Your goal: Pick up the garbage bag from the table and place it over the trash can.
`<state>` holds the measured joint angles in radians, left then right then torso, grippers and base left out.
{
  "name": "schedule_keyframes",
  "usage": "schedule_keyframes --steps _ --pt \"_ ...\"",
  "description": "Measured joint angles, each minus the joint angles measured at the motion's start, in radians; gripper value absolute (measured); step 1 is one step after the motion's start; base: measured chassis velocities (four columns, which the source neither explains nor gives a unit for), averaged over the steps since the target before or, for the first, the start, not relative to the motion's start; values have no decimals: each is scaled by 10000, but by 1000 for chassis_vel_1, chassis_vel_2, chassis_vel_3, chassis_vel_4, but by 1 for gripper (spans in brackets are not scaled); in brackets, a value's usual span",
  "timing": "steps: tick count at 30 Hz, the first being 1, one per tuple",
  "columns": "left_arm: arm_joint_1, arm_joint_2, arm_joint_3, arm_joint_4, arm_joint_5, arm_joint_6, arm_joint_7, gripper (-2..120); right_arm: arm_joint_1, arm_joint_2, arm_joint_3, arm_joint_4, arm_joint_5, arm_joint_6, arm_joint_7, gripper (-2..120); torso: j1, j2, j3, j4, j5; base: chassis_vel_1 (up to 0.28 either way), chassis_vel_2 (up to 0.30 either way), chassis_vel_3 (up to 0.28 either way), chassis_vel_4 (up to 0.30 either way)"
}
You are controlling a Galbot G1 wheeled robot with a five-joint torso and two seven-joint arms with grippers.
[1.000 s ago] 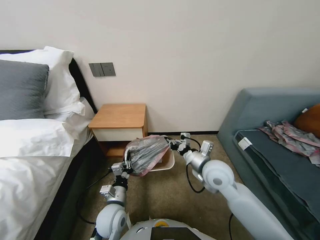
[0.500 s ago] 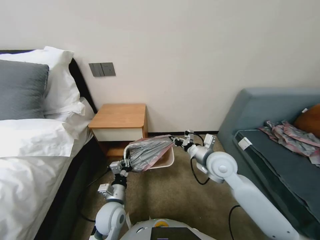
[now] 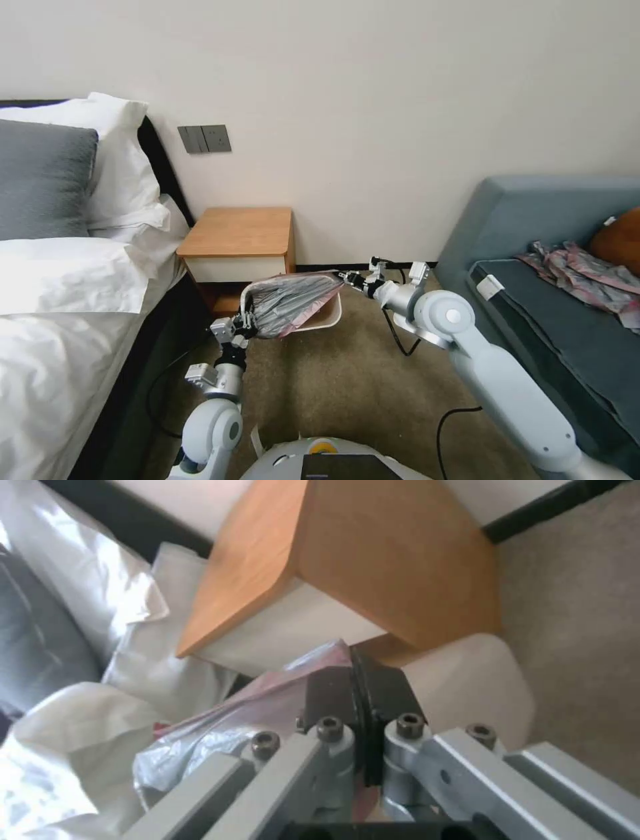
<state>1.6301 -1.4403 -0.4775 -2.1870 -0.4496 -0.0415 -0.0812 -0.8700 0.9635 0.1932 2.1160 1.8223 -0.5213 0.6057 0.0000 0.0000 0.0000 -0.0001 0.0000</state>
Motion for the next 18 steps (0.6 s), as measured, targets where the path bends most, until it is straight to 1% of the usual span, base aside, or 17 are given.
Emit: schedule_keyframes --steps 8,15,18 --pt "-54 44 -24 81 -80 -100 222 5 478 58 -53 -427 356 -185 43 0 0 0 0 1 -1 0 0 0 0" --pt "-201 97 -53 105 -535 -97 258 5 612 118 -109 -638 672 -240 597 0 0 0 0 1 0 0 0 0 0" --pt "-222 101 -58 109 -613 -82 249 5 612 120 -107 -644 680 -239 615 0 0 0 0 1 0 0 0 0 0"
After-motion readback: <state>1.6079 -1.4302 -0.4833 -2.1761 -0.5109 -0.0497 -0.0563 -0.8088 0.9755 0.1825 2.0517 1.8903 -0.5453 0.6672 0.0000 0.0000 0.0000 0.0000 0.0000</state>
